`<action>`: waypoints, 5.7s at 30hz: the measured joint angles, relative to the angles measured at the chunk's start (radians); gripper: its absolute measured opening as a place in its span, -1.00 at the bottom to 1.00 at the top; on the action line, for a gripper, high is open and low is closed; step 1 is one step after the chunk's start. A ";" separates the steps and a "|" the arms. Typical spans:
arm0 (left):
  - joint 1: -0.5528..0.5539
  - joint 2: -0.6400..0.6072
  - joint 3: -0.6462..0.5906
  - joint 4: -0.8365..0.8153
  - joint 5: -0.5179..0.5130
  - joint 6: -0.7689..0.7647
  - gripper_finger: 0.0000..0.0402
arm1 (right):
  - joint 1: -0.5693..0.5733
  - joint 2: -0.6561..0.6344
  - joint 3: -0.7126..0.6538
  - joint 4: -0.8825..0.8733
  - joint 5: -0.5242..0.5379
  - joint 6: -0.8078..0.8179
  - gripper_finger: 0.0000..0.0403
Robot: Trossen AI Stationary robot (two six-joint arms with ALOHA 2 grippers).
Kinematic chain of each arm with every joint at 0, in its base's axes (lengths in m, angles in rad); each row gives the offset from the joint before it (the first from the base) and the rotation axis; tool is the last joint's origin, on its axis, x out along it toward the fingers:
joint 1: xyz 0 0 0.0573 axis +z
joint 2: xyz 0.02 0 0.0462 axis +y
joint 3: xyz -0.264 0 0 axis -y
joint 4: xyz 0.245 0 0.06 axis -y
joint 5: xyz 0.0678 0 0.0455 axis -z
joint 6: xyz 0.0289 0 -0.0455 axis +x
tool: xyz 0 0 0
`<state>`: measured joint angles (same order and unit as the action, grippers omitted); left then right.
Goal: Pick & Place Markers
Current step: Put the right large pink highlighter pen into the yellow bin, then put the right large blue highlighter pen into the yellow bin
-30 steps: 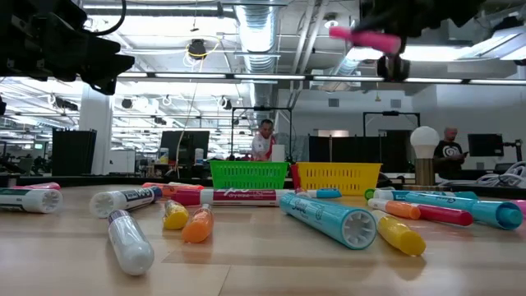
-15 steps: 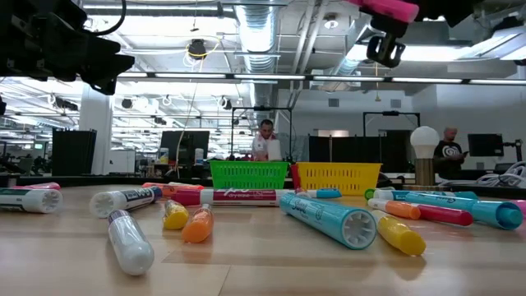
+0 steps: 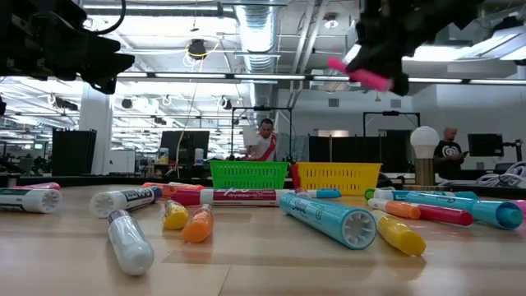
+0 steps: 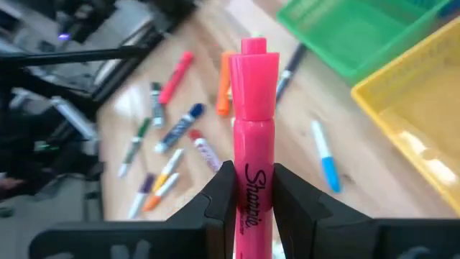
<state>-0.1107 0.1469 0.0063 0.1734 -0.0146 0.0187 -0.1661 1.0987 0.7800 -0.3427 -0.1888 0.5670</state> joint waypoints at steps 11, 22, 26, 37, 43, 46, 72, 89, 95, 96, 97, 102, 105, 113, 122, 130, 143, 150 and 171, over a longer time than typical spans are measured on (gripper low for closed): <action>0.000 0.019 0.000 0.007 0.000 0.002 -0.11 | -0.069 0.268 0.207 -0.150 0.129 -0.244 -0.69; 0.000 0.031 0.000 0.011 0.000 0.000 -0.11 | -0.177 0.544 0.523 -0.478 0.276 -0.644 -0.69; 0.000 0.045 0.000 0.010 0.000 0.000 -0.11 | -0.200 0.611 0.529 -0.493 0.273 -0.694 -0.69; 0.000 0.079 0.000 0.014 0.000 0.000 -0.11 | -0.209 0.728 0.528 -0.520 0.272 -0.761 -0.69; 0.000 0.083 0.000 0.019 0.000 0.000 -0.11 | -0.211 0.751 0.531 -0.502 0.271 -0.771 -0.69; 0.000 0.086 0.000 0.021 0.000 0.000 -0.11 | -0.212 0.759 0.529 -0.524 0.274 -0.777 -0.69; 0.000 0.097 0.000 0.030 0.000 0.000 -0.11 | -0.211 0.772 0.532 -0.518 0.276 -0.746 -0.33; 0.000 0.097 0.000 0.030 0.000 0.000 -0.11 | -0.187 0.772 0.776 -0.602 0.270 -0.785 -0.40; 0.000 0.097 0.000 0.030 0.000 0.000 -0.11 | -0.156 0.772 0.863 -0.679 0.268 -0.785 -0.39; 0.000 0.097 0.000 0.030 0.000 0.000 -0.11 | -0.147 0.772 0.870 -0.689 0.267 -0.786 -0.39; 0.000 0.097 0.000 0.030 0.000 0.000 -0.11 | -0.137 0.772 0.876 -0.700 0.267 -0.786 -0.39; 0.000 0.097 0.000 0.030 0.000 0.000 -0.11 | -0.087 0.772 0.885 -0.731 0.264 -0.785 -0.39; 0.000 0.097 0.000 0.030 0.000 0.000 -0.11 | -0.053 0.772 0.885 -0.726 0.257 -0.785 -0.39; 0.000 0.097 0.000 0.030 0.000 0.002 -0.11 | 0.021 0.772 0.885 -0.723 0.106 -0.785 -0.39; 0.000 0.097 0.000 0.030 0.000 0.001 -0.11 | 0.062 0.750 0.883 -0.766 0.038 -0.776 -0.40; 0.000 0.108 0.000 0.029 0.000 0.000 -0.11 | 0.068 0.649 0.833 -0.821 0.064 -0.729 -0.40; 0.000 0.118 0.000 0.030 0.000 0.000 -0.11 | 0.185 0.323 0.434 -0.640 0.196 -0.430 -0.40; 0.000 0.124 0.000 0.034 0.000 0.000 -0.11 | 0.321 0.253 0.306 -0.523 0.212 -0.255 -0.40; 0.000 0.123 0.000 0.058 0.000 0.000 -0.11 | 0.496 0.409 0.285 -0.474 0.201 0.007 -0.40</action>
<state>-0.1108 0.2703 0.0059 0.2318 -0.0143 0.0185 0.3300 1.5076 1.0653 -0.8171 0.0119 0.5739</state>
